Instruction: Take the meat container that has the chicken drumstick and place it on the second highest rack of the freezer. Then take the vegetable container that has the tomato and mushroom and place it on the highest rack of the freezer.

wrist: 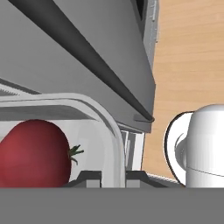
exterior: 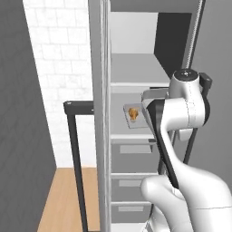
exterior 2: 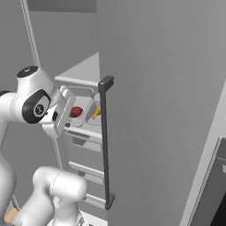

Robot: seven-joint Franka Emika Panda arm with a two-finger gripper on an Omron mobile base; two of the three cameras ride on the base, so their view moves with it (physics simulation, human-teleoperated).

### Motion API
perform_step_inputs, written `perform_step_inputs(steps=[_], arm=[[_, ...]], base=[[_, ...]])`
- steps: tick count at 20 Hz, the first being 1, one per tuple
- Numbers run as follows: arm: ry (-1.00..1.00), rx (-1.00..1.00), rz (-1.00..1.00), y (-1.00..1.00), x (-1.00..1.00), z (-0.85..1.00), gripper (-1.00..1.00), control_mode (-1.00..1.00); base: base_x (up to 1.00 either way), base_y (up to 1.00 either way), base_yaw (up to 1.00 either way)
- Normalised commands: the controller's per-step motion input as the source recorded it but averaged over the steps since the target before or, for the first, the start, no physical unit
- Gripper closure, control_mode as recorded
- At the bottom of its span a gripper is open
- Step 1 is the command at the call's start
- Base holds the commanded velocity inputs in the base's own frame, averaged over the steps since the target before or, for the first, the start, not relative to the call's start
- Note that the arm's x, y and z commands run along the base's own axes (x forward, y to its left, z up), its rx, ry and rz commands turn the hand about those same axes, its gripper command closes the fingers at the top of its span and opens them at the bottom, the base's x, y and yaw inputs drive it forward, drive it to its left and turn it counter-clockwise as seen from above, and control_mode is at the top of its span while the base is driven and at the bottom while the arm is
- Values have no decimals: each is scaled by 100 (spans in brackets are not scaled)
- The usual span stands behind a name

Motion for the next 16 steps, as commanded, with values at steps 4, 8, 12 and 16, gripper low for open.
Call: perform_step_inputs(steps=[4,8,12,16], arm=[[0,0,0,0,0,0,100,100],[0,0,0,0,0,0,100,100],[-3,0,0,2,0,0,100,-100],[-27,0,-1,29,0,34,100,-100]], base=[[26,64,-19],[22,57,-19],[3,24,-7],[0,0,0]])
